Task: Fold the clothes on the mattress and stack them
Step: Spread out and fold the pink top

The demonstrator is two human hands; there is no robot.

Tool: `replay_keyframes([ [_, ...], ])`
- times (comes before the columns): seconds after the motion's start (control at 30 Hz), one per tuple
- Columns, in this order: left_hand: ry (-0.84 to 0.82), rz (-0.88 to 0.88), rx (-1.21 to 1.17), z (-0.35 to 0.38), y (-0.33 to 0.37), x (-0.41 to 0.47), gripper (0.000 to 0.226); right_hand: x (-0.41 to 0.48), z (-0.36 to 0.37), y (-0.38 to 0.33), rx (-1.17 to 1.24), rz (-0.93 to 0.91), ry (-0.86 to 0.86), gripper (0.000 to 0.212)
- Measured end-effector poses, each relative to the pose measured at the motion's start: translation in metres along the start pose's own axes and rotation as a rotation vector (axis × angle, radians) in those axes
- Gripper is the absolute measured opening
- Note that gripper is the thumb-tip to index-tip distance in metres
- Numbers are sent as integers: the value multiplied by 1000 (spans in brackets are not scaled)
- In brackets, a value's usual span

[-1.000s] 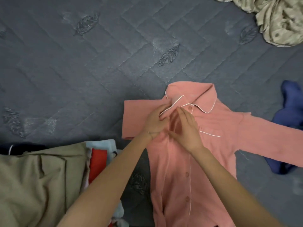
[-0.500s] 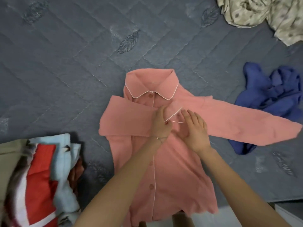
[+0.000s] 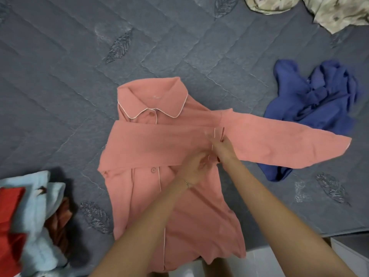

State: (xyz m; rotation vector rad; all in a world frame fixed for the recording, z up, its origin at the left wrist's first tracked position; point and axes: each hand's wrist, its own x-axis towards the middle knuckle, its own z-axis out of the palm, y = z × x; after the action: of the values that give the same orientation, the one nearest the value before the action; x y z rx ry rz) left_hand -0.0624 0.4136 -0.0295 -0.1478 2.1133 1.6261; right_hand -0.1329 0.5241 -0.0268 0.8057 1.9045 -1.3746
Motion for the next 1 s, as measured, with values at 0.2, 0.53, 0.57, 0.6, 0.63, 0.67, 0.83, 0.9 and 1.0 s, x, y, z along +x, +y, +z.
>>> replay_keyframes([
  [0.2,230,-103,540,-29,-40,4,48,12,1,-4,-140,-210,-17,5],
  [0.53,170,-195,833,-26,-41,11,68,20,-32,15,-270,-358,122,27],
  [0.57,164,-173,869,-23,-38,13,68,20,-38,16,-375,-384,143,36],
  [0.6,156,-146,895,-18,-34,16,67,21,-46,19,-546,-408,180,44],
  [0.63,150,-122,913,-15,-31,18,67,21,-52,22,-723,-437,218,51],
  [0.67,136,-98,934,-10,-26,22,65,19,-62,25,-858,-464,251,57],
  [0.83,106,-56,1031,22,1,42,65,7,-119,36,-1106,-500,311,72],
  [0.9,93,-34,1064,35,11,51,68,5,-146,36,-1153,-468,324,73],
  [1.0,73,14,1097,54,24,67,65,10,-186,40,-1183,-406,352,73],
])
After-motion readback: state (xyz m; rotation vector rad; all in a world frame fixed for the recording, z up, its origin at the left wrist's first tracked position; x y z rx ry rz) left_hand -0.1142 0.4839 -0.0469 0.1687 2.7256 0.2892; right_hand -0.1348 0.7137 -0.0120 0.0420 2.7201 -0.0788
